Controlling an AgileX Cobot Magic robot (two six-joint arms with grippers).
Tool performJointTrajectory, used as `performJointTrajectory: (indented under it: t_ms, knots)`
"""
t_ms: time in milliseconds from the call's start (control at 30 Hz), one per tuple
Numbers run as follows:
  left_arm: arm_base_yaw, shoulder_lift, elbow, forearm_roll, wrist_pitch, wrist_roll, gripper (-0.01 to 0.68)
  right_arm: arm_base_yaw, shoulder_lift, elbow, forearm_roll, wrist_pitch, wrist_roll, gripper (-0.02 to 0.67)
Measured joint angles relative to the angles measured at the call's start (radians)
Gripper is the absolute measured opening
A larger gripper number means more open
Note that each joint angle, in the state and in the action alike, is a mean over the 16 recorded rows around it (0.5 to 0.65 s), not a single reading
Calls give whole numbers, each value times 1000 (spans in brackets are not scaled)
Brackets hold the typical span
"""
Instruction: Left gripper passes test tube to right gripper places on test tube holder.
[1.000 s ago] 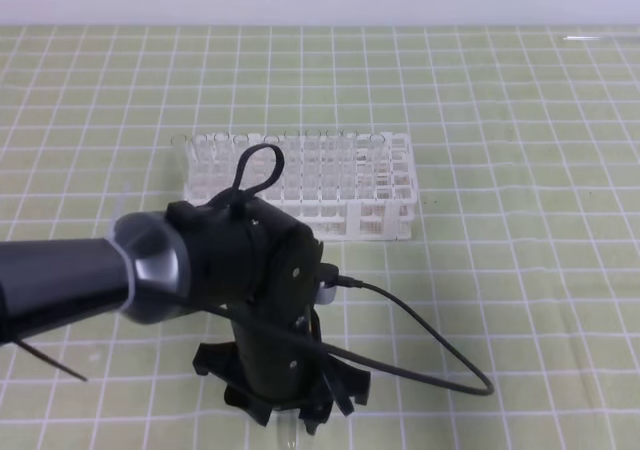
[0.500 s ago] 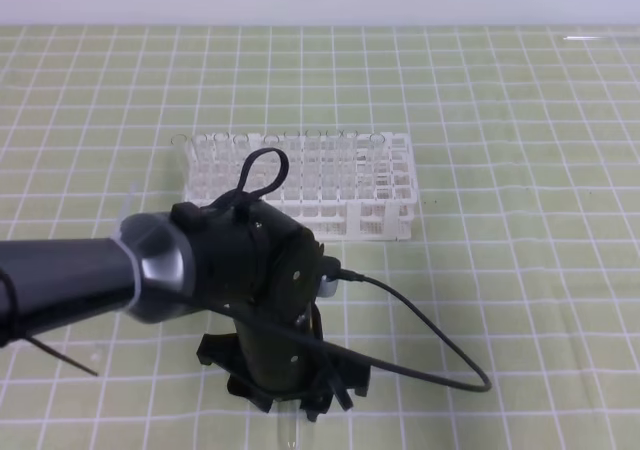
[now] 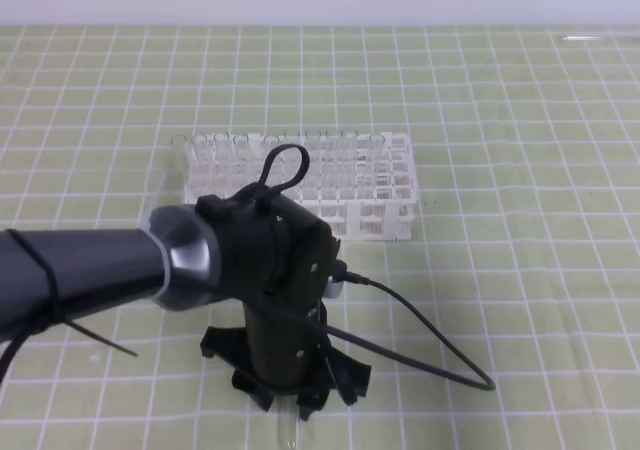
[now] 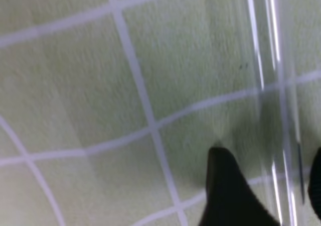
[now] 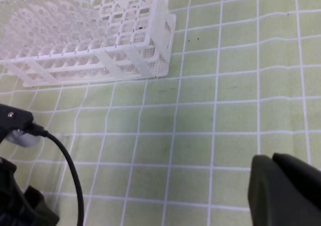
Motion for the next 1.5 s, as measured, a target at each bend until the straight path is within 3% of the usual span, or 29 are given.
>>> performJointTrajectory:
  t_ms: [433, 1100, 1500]
  knots:
    - [1, 0, -21, 28, 52, 15, 139, 0, 0, 0, 1, 0, 0, -18]
    - [0, -3, -22, 39, 32, 177, 63, 0, 0, 0, 3, 0, -1, -18]
    - [0, -129, -22, 38, 27, 232, 64, 0, 0, 0, 4, 16, -15, -18]
